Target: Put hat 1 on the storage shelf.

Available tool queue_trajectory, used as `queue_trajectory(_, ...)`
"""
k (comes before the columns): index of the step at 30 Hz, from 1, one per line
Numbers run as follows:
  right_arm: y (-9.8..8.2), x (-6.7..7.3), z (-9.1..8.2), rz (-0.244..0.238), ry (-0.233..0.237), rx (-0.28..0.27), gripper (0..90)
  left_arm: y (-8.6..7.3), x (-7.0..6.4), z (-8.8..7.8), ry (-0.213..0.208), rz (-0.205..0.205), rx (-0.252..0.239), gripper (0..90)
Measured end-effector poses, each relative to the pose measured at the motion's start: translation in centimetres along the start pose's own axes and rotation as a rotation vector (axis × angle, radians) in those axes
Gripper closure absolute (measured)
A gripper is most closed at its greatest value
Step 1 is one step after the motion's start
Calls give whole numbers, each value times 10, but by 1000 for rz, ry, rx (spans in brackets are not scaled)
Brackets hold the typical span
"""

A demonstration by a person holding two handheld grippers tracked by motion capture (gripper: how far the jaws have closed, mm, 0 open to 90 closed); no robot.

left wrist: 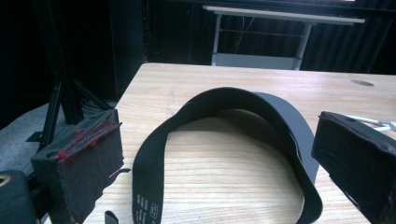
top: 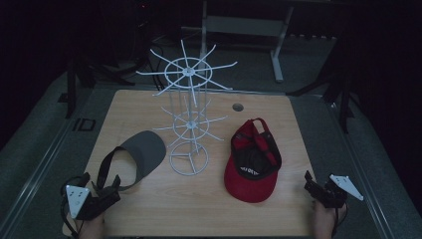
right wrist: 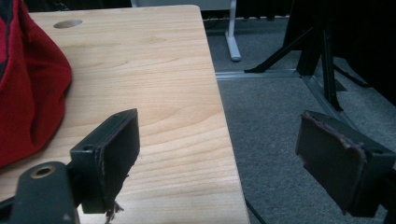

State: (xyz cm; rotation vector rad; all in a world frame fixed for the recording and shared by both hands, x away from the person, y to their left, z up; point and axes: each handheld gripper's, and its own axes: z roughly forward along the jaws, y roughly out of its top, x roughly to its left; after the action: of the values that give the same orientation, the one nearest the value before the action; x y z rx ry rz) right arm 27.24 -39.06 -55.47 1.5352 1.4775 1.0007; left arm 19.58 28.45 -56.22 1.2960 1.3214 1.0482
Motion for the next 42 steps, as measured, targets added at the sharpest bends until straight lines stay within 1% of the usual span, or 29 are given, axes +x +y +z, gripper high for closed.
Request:
queue_trajectory(4, 1, 1, 1, -14, 3, 19, 135, 0, -2, 0, -3, 10, -6, 26)
queue_trajectory(7, 3, 2, 0, -25, 22, 36, 135, 0, -4, 0, -17, 12, -7, 26)
queue_trajectory(10, 8, 2, -2, -37, 50, 50, 133, 1, -5, 0, -43, -4, -8, 26)
queue_trajectory(11, 11, 2, -3, -29, 63, 62, 129, 1, -5, 0, -57, 0, -4, 26)
queue_trajectory(12, 11, 2, -3, -29, 63, 62, 129, 1, -5, 0, -57, 0, -4, 26)
queue_trajectory(13, 24, 1, -6, -14, 107, 71, 116, 2, -5, 0, -60, 15, -6, 26)
queue_trajectory(14, 24, 1, -6, -14, 107, 71, 116, 2, -5, 0, -67, 12, -3, 26)
queue_trajectory(15, 29, 1, -6, -25, 119, 77, 115, 2, -5, 0, -75, 2, 1, 26)
queue_trajectory(17, 37, 2, -7, -45, 117, 76, 111, 1, -6, 1, -88, -12, 12, 26)
queue_trajectory(19, 47, 3, -8, -36, 142, 83, 118, 1, -8, 1, -94, -6, 21, 26)
queue_trajectory(20, 52, 4, -7, -14, 177, 115, 126, 1, -9, 1, -101, -5, 27, 26)
queue_trajectory(21, 61, 6, -5, -5, 219, 137, 128, 1, -10, 2, -103, -5, 29, 26)
queue_trajectory(22, 61, 6, -5, -5, 219, 137, 128, 1, -11, 2, -105, -1, 30, 26)
queue_trajectory(24, 73, 14, -2, -56, 229, 151, 130, 1, -13, 2, -106, 1, 42, 26)
queue_trajectory(25, 73, 14, -2, -56, 229, 151, 130, 1, -14, 3, -107, 1, 49, 26)
queue_trajectory(26, 81, 20, 0, -84, 235, 156, 129, 1, -14, 3, -111, -4, 59, 26)
queue_trajectory(27, 81, 20, 0, -84, 235, 156, 129, 2, -14, 3, -116, -9, 65, 26)
queue_trajectory(28, 87, 24, 2, -100, 252, 162, 129, 2, -14, 3, -118, -8, 88, 26)
queue_trajectory(29, 87, 24, 2, -100, 252, 162, 129, 2, -15, 4, -115, -6, 104, 26)
queue_trajectory(31, 93, 29, 5, -113, 263, 151, 130, 2, -16, 5, -119, -10, 120, 26)
queue_trajectory(32, 98, 34, 9, -119, 280, 162, 133, 2, -17, 5, -121, -13, 126, 26)
queue_trajectory(33, 98, 34, 9, -119, 280, 162, 133, 2, -17, 5, -123, -13, 125, 26)
queue_trajectory(34, 100, 37, 11, -124, 284, 165, 140, 2, -18, 5, -124, -12, 125, 27)
queue_trajectory(35, 103, 44, 17, -139, 283, 184, 140, 2, -19, 5, -130, -14, 124, 26)
queue_trajectory(36, 103, 44, 17, -139, 283, 184, 140, 3, -19, 5, -140, -19, 125, 26)
queue_trajectory(38, 104, 52, 22, -165, 329, 199, 132, 2, -20, 5, -147, -20, 129, 27)
queue_trajectory(39, 104, 58, 26, -170, 348, 210, 134, 2, -21, 5, -149, -16, 131, 26)
queue_trajectory(40, 104, 63, 29, -191, 367, 222, 135, 2, -21, 5, -148, -13, 134, 27)
queue_trajectory(42, 103, 73, 34, -220, 368, 226, 136, 2, -21, 6, -155, -19, 138, 27)
